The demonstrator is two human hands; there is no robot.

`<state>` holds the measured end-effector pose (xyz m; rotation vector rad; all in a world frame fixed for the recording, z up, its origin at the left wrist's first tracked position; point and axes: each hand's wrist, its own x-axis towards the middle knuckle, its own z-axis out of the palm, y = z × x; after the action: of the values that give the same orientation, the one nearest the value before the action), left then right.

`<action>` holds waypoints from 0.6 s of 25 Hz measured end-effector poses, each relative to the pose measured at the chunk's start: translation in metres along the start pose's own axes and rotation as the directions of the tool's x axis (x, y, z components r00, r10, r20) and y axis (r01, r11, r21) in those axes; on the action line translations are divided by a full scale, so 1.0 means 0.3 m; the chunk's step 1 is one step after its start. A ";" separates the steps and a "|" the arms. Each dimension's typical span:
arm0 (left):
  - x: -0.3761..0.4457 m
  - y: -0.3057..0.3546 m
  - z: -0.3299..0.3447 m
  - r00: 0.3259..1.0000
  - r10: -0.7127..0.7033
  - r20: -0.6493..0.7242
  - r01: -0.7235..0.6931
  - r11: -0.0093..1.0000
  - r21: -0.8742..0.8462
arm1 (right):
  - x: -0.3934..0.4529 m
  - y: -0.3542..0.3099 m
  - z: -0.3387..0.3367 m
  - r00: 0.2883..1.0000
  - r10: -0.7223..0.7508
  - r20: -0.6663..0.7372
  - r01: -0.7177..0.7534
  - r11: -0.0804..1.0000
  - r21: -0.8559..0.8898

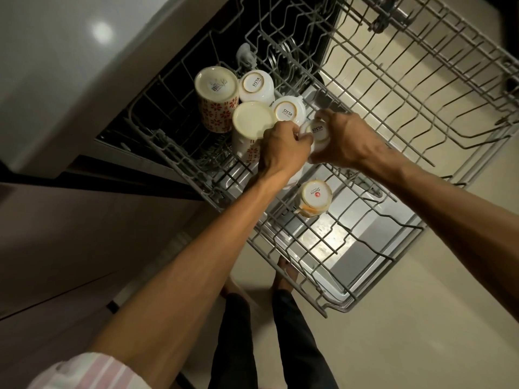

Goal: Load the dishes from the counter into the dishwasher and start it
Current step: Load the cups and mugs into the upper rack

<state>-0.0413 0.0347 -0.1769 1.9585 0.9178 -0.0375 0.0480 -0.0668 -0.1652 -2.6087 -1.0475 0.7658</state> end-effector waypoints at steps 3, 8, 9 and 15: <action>0.002 -0.009 0.015 1.000 0.025 0.011 -0.026 0.997 0.079 | -0.014 0.020 0.033 1.000 0.020 0.013 -0.020 1.000 0.016; 0.017 -0.028 0.048 0.998 0.057 -0.017 -0.054 0.985 0.162 | -0.008 0.034 0.067 0.998 0.064 -0.012 -0.063 0.998 0.027; 0.016 -0.031 0.054 0.998 0.060 -0.019 -0.055 0.980 0.193 | -0.010 0.037 0.074 0.998 0.066 -0.015 -0.065 0.998 0.021; 0.011 -0.045 0.061 0.995 0.095 -0.019 -0.086 0.958 0.273 | -0.035 0.044 0.112 0.998 0.010 -0.057 -0.009 1.000 0.013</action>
<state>-0.0412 0.0264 -0.1985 2.2602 0.8793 -0.0830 0.0309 -0.0829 -0.1944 -2.6104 -1.0117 0.6936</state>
